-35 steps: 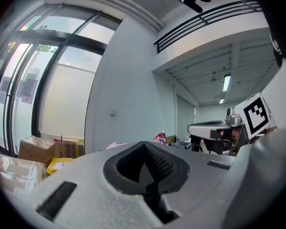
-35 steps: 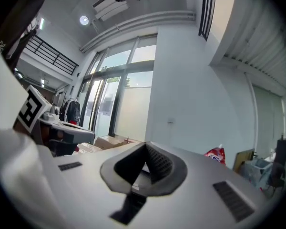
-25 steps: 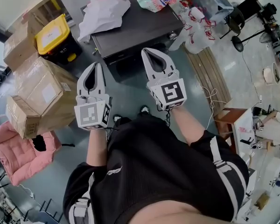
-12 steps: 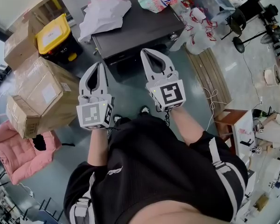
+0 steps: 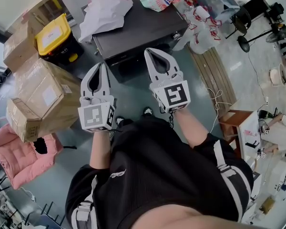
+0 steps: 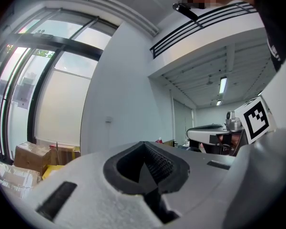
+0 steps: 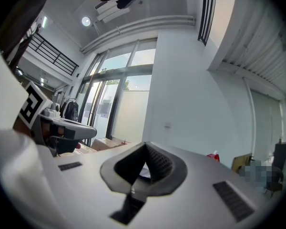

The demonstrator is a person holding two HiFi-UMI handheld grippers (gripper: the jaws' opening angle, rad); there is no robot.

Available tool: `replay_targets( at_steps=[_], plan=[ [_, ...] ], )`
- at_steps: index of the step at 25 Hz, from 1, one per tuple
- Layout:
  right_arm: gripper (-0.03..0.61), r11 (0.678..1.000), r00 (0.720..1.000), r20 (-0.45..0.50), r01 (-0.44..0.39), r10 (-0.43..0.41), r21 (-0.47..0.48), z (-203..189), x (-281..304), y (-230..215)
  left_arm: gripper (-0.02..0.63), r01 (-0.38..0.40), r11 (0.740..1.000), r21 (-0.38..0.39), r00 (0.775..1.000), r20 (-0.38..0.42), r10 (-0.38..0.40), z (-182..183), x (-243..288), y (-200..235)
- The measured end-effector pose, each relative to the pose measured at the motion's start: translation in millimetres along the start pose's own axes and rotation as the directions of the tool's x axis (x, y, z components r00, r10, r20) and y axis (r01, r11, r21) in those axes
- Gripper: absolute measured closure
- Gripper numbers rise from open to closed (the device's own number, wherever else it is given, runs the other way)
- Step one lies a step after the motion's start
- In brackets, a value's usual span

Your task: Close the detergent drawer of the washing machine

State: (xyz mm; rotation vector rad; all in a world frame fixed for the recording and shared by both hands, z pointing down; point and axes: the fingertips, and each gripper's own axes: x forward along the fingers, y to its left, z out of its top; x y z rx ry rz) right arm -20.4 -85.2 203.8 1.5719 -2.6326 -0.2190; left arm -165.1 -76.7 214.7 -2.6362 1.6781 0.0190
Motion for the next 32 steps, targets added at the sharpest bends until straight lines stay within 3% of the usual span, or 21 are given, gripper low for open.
replay_targets(
  at_steps=[32],
  plan=[
    [0.574,1.000,1.000,-0.010,0.007,-0.007,-0.007,-4.6,-7.7,-22.1,0.609,0.015,1.000,-0.012,1.000,-0.008,-0.015,-5.6,15.2,-17.7]
  ],
)
